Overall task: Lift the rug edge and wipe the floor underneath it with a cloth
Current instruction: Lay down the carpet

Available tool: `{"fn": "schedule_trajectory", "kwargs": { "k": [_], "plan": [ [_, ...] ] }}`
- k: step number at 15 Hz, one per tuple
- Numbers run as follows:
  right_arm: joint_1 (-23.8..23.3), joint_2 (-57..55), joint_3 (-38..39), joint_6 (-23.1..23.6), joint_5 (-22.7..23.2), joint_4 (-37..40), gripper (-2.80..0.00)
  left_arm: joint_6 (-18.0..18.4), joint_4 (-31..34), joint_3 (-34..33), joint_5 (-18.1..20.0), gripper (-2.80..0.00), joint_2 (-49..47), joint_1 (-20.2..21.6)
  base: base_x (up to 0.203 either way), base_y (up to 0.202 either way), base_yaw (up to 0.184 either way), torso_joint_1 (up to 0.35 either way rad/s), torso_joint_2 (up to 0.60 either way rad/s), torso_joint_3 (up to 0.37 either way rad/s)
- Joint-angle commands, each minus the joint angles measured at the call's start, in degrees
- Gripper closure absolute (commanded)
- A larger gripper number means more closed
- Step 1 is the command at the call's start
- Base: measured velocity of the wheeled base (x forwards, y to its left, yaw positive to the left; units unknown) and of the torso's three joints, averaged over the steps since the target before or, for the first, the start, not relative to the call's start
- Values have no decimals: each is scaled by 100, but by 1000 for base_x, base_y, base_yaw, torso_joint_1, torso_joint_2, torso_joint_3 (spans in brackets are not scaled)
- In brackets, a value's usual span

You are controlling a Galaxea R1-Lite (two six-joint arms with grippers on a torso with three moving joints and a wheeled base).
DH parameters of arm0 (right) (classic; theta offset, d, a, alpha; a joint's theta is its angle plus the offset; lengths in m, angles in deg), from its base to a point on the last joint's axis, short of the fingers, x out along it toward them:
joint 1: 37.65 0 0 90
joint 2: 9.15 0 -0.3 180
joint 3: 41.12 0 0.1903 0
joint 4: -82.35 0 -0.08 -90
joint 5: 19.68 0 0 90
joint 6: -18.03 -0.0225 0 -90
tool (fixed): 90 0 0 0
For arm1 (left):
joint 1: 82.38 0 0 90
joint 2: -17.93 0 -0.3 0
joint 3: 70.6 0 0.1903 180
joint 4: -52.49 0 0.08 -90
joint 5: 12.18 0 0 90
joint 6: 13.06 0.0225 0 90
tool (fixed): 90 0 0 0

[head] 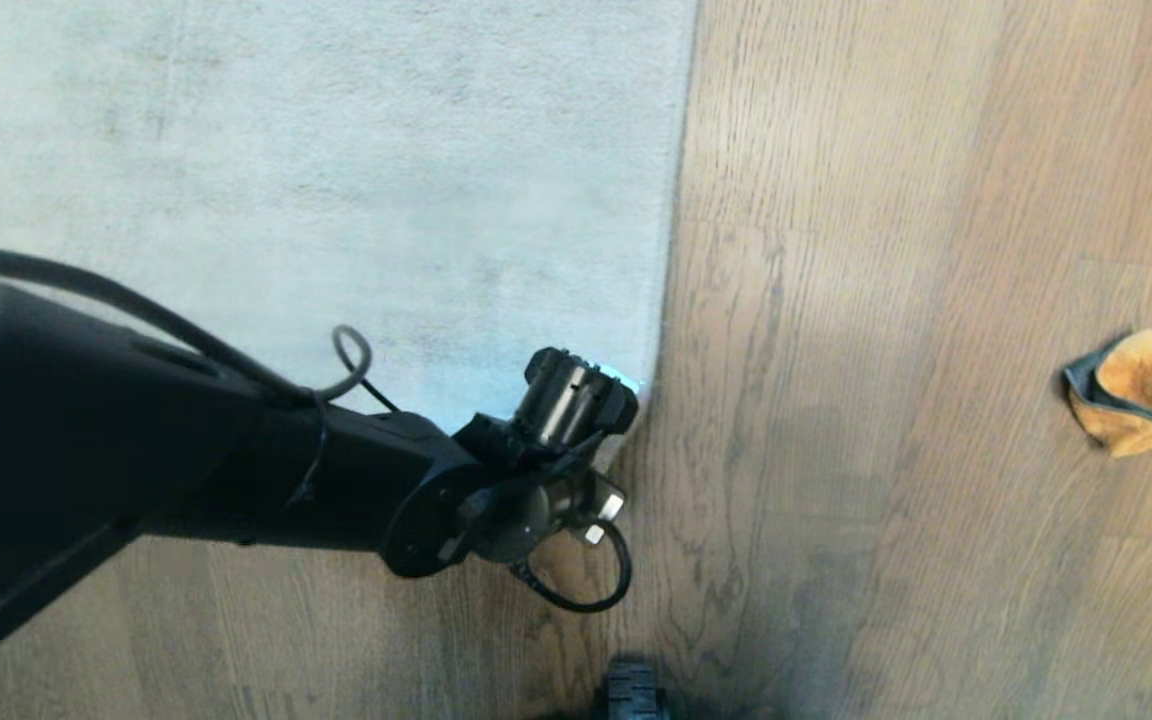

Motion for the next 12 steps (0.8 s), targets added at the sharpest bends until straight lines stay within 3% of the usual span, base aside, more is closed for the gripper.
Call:
{"fn": "schedule_trajectory", "kwargs": {
  "k": [1,8,10,12],
  "plan": [
    [0,-6,0,6,4,-3,0,5,52,-215,-13,0,352,76,0,0,0,0,0,0],
    [-1,-6,0,6,4,-5,0,125,52,-663,54,0,643,136,0,0,0,0,0,0],
    [-9,-9,0,6,4,-5,0,-32,56,-678,281,0,672,4,0,0,0,0,0,0],
    [0,-9,0,6,4,-5,0,-474,244,-752,738,0,795,-248,0,0,0,0,0,0]
  ]
}}
